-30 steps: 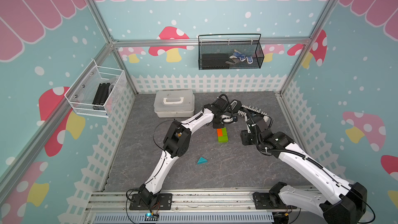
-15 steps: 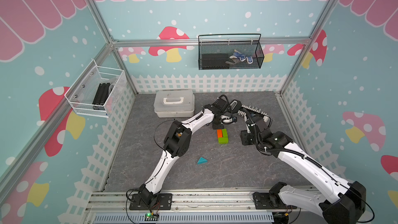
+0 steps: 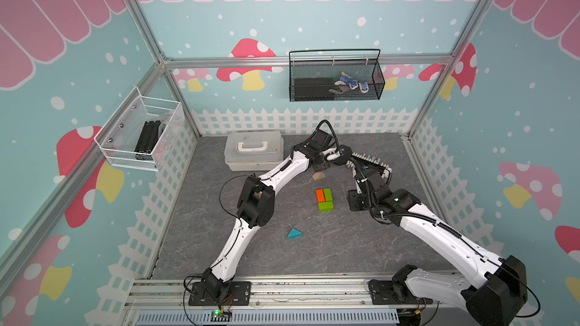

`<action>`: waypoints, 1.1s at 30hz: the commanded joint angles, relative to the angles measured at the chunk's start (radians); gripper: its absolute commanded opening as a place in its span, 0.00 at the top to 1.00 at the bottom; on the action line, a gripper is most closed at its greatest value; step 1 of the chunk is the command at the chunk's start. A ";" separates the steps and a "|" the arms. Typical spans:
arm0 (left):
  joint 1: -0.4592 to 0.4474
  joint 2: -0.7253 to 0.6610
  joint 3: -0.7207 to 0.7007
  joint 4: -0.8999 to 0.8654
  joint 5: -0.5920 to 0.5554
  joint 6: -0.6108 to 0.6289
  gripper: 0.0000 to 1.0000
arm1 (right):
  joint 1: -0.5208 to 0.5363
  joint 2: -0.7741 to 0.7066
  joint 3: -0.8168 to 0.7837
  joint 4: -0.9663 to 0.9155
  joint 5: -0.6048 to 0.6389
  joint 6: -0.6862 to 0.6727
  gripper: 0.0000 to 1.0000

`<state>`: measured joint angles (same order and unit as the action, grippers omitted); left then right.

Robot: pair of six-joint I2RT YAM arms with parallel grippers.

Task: Assemble a piece of candy with building blocks
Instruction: Place the building block at the center of the board, then pick up the building blocks at the center of the board.

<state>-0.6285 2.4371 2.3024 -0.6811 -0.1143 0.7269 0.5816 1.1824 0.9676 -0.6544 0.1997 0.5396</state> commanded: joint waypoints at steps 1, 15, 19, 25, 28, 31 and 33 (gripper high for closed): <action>0.062 -0.100 0.037 0.038 -0.018 -0.290 0.34 | -0.008 0.049 -0.004 0.025 -0.007 -0.003 0.51; 0.237 -0.518 -0.490 0.099 0.284 -0.949 0.55 | -0.011 0.457 0.269 0.096 -0.110 -0.120 0.47; 0.305 -0.538 -0.685 0.173 0.429 -1.103 0.62 | -0.010 0.573 0.348 0.082 -0.210 -0.140 0.26; 0.310 -0.622 -0.907 0.321 0.462 -1.154 0.63 | -0.009 0.654 0.381 0.077 -0.229 -0.112 0.15; 0.311 -0.651 -0.956 0.350 0.459 -1.165 0.63 | -0.007 0.682 0.386 0.068 -0.215 -0.097 0.14; 0.311 -0.661 -0.978 0.358 0.464 -1.176 0.63 | -0.007 0.708 0.388 0.071 -0.210 -0.086 0.14; 0.311 -0.663 -0.986 0.364 0.474 -1.181 0.63 | -0.007 0.738 0.395 0.072 -0.219 -0.083 0.14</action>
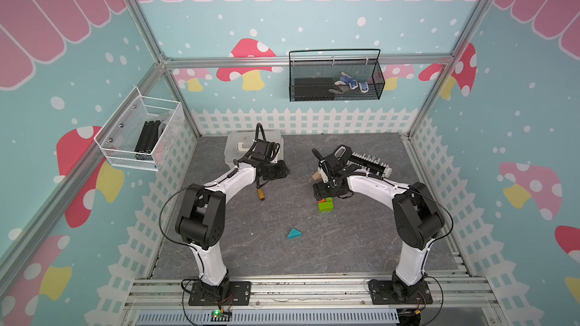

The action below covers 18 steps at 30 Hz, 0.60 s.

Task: Assemble a piece of candy with building blocks
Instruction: Pick up the building blocks at the center of the board.

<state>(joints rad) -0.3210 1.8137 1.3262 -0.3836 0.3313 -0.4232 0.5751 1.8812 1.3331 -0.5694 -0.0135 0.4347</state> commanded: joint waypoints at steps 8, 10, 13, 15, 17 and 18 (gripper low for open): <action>0.003 -0.042 -0.019 0.069 0.031 -0.033 0.63 | 0.005 0.081 0.043 -0.016 0.032 0.048 0.18; 0.003 -0.043 -0.020 0.069 0.032 -0.032 0.63 | 0.008 0.081 0.043 -0.015 0.044 0.056 0.20; 0.003 -0.045 -0.022 0.069 0.031 -0.031 0.62 | 0.008 0.080 0.040 -0.017 0.058 0.073 0.27; 0.003 -0.045 -0.025 0.069 0.030 -0.029 0.62 | 0.009 0.078 0.039 -0.016 0.061 0.082 0.32; 0.003 -0.046 -0.027 0.068 0.030 -0.030 0.62 | 0.013 0.076 0.036 -0.016 0.065 0.090 0.35; 0.002 -0.045 -0.027 0.068 0.031 -0.029 0.62 | 0.016 0.076 0.037 -0.019 0.070 0.095 0.37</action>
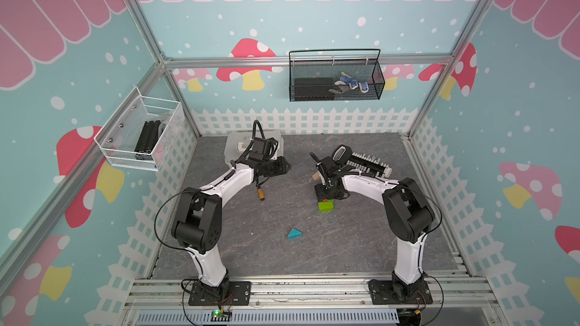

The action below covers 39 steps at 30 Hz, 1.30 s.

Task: Assemble a piece of candy with building blocks
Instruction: Pick up the building blocks at the center of the board.

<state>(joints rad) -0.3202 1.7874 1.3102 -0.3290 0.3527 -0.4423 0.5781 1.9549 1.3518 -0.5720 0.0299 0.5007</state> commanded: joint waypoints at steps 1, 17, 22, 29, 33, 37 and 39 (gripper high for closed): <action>0.003 -0.019 -0.013 0.014 0.011 -0.010 0.62 | 0.016 0.002 0.017 -0.017 0.029 0.031 0.37; 0.003 -0.052 -0.025 0.015 0.009 -0.001 0.61 | 0.092 -0.005 0.055 -0.027 0.056 -0.184 0.42; 0.006 -0.078 -0.027 0.014 -0.002 0.002 0.62 | 0.094 0.008 0.099 -0.089 0.001 -0.074 0.44; 0.011 -0.223 -0.135 0.112 -0.048 0.032 0.61 | 0.154 -0.048 -0.013 0.034 -0.126 -0.335 0.42; 0.018 -0.356 -0.223 0.199 -0.076 0.044 0.60 | 0.154 -0.136 -0.031 0.031 -0.165 -0.532 0.41; 0.023 -0.471 -0.296 0.255 -0.114 0.053 0.58 | 0.156 -0.172 -0.042 0.039 -0.188 -0.788 0.38; 0.025 -0.508 -0.319 0.270 -0.127 0.058 0.57 | 0.156 -0.160 -0.042 0.034 -0.199 -0.902 0.38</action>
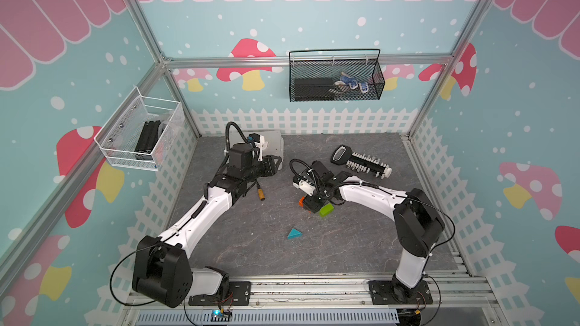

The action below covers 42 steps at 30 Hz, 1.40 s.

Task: Assemble a piece of candy with building blocks
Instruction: Pick up the building blocks at the center of the board, then place the building blocks at the center of the board.

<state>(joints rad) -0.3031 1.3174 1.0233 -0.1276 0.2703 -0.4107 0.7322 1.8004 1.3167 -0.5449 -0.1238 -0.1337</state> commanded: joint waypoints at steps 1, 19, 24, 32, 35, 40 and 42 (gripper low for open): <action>0.010 -0.055 -0.038 0.068 -0.051 0.028 0.56 | 0.001 0.007 0.009 -0.019 -0.054 -0.322 0.38; 0.018 -0.144 -0.098 0.042 -0.075 0.038 0.55 | 0.032 0.217 0.186 -0.227 0.021 -0.631 0.38; 0.018 -0.139 -0.105 0.048 -0.079 0.032 0.55 | 0.035 0.092 0.097 -0.030 -0.004 -0.577 0.39; 0.018 -0.101 -0.083 0.061 -0.038 0.011 0.55 | 0.032 -0.306 -0.217 0.391 0.176 -0.273 0.48; 0.018 -0.065 -0.072 0.072 -0.012 -0.013 0.55 | 0.012 -0.384 -0.282 0.408 0.341 -0.057 0.85; 0.011 0.020 -0.038 0.062 0.080 -0.046 0.69 | -0.004 -0.404 -0.270 0.137 0.485 0.314 1.00; -0.001 0.047 -0.029 0.061 0.093 -0.044 0.82 | -0.006 -0.412 -0.312 0.104 0.416 0.370 1.00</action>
<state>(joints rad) -0.2932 1.3415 0.9565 -0.0769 0.3038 -0.4435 0.7246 1.3899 1.0473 -0.3084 0.2779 0.0090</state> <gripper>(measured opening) 0.201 0.054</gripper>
